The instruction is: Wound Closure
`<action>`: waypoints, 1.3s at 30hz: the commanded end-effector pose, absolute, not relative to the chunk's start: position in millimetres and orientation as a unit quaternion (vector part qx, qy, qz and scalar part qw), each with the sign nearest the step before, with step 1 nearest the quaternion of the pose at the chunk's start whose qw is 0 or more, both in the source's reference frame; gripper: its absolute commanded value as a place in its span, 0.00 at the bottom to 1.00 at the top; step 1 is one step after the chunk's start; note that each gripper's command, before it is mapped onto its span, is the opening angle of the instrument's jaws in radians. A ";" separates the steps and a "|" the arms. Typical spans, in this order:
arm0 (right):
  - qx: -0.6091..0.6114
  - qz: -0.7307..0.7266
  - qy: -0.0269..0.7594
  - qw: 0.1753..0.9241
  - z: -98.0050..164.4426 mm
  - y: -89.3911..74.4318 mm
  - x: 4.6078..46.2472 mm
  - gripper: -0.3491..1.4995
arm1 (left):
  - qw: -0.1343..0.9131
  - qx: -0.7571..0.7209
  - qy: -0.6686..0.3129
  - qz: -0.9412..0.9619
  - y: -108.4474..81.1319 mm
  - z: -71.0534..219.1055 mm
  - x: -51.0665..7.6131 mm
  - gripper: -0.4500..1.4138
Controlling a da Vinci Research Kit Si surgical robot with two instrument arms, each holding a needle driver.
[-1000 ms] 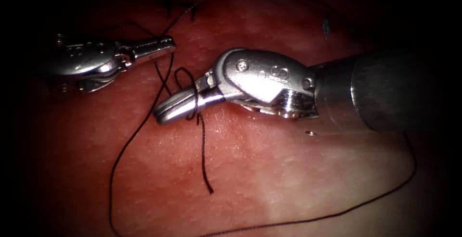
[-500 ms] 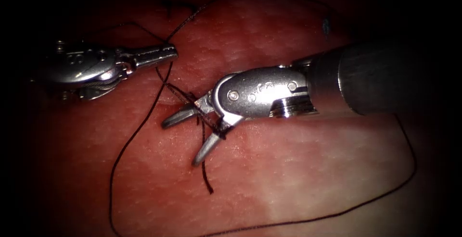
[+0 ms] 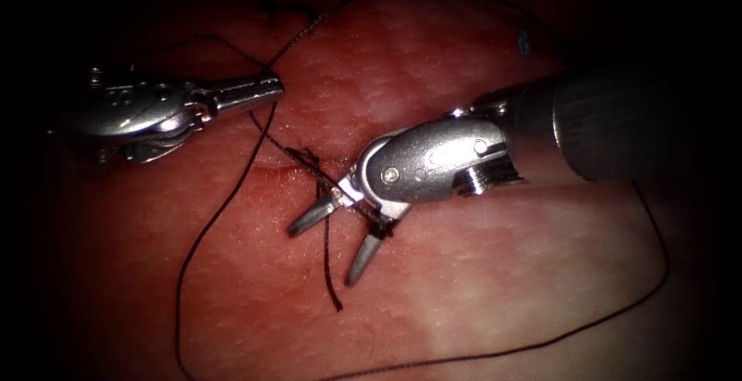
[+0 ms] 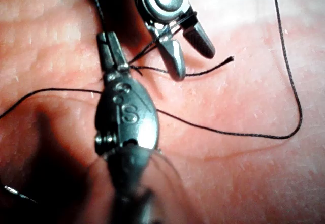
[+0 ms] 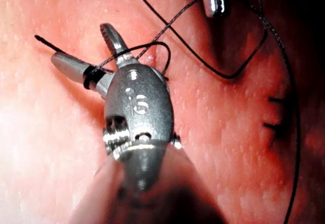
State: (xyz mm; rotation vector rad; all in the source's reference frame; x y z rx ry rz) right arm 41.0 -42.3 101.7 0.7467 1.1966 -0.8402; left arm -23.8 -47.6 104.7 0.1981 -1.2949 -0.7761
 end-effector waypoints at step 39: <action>0.326 -0.280 0.570 0.700 101.7 -36.9 42.2 0.00 | 0.721 0.111 -0.606 -0.318 -61.2 97.4 -25.3 0.00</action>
